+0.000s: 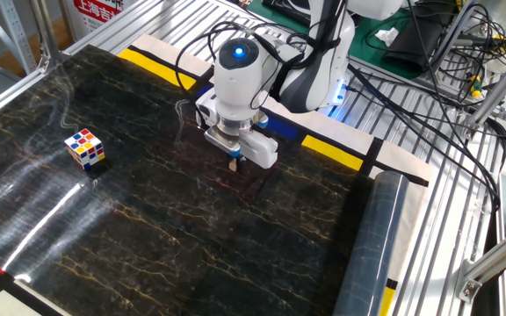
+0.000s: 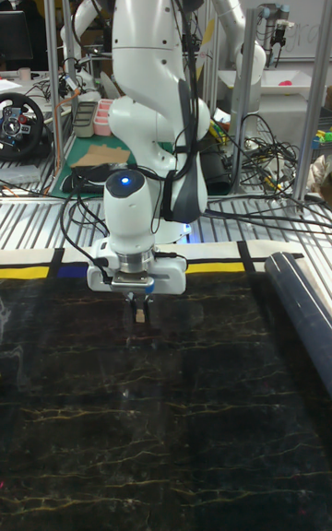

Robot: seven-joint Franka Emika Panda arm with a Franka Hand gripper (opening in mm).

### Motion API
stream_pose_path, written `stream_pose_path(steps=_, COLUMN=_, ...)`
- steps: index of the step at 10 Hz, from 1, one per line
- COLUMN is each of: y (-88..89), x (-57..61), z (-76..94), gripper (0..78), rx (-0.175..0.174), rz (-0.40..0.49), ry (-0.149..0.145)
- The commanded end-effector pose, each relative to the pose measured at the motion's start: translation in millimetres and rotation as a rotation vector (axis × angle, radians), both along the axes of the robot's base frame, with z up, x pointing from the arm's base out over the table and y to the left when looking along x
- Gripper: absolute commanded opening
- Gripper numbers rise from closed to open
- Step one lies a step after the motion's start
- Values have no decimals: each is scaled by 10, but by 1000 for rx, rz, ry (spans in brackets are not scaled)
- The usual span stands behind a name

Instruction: Hold a small block with the gripper and sweep it from left to right on the table

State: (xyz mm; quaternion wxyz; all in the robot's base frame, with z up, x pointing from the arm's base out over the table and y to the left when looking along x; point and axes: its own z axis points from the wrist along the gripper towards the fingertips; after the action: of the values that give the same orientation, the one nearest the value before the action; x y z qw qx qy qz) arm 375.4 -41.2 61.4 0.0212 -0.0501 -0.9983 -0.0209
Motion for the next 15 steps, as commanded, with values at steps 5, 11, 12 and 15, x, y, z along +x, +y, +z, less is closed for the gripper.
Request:
stream_pose_path(steps=5, y=1335, x=-639, z=-216, gripper=11, rx=50, rz=-106, ry=35)
stream_pose_path(steps=11, y=1371, x=-651, z=-208, gripper=11, rx=47, rz=-122, ry=34)
stream_pose_path(steps=12, y=1368, x=-645, z=-209, gripper=11, rx=47, rz=-124, ry=34)
stream_pose_path(steps=15, y=1371, x=-633, z=-197, gripper=11, rx=50, rz=-125, ry=34)
